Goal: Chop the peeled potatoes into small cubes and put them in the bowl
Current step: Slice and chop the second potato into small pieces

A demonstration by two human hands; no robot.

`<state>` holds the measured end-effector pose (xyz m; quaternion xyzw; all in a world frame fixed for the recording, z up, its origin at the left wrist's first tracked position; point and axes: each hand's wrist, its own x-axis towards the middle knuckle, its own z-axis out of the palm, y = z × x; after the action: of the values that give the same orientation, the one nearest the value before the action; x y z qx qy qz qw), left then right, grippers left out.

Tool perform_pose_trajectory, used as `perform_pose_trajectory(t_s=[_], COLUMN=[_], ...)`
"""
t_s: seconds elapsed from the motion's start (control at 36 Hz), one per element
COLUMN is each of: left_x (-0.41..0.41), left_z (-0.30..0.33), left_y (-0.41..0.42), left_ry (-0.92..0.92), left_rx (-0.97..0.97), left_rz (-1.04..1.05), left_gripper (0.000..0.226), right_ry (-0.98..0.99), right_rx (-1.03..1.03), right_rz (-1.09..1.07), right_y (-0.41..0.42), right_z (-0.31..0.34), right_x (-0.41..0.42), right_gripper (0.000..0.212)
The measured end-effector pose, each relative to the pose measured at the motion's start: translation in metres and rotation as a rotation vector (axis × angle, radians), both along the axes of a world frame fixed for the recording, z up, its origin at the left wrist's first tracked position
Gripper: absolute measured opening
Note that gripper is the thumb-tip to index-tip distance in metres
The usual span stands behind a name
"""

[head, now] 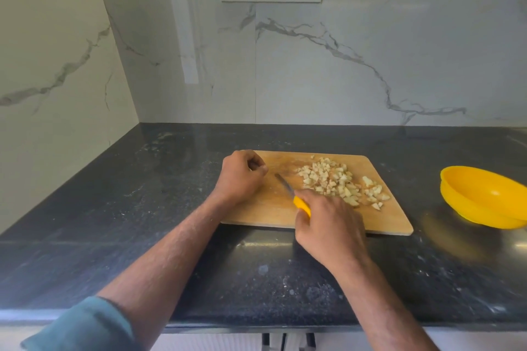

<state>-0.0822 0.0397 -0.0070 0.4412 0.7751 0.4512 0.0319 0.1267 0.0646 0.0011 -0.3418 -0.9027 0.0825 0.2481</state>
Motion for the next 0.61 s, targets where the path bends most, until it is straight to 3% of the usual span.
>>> perform_pose_trajectory(t_s=[0.19, 0.61], left_x=[-0.0012, 0.0019], left_z=[-0.0016, -0.0022], left_y=[-0.0002, 0.0013], left_ry=[0.048, 0.072], left_rx=[-0.035, -0.079], left_rz=[-0.007, -0.032], left_gripper=[0.006, 0.011], right_ry=[0.008, 0.099], right_rx=[0.025, 0.066], right_rz=[-0.283, -0.26], right_y=[0.0064, 0.0043], right_z=[0.0001, 0.0042], right_x=[0.0009, 0.0033], right_gripper=[0.036, 0.042])
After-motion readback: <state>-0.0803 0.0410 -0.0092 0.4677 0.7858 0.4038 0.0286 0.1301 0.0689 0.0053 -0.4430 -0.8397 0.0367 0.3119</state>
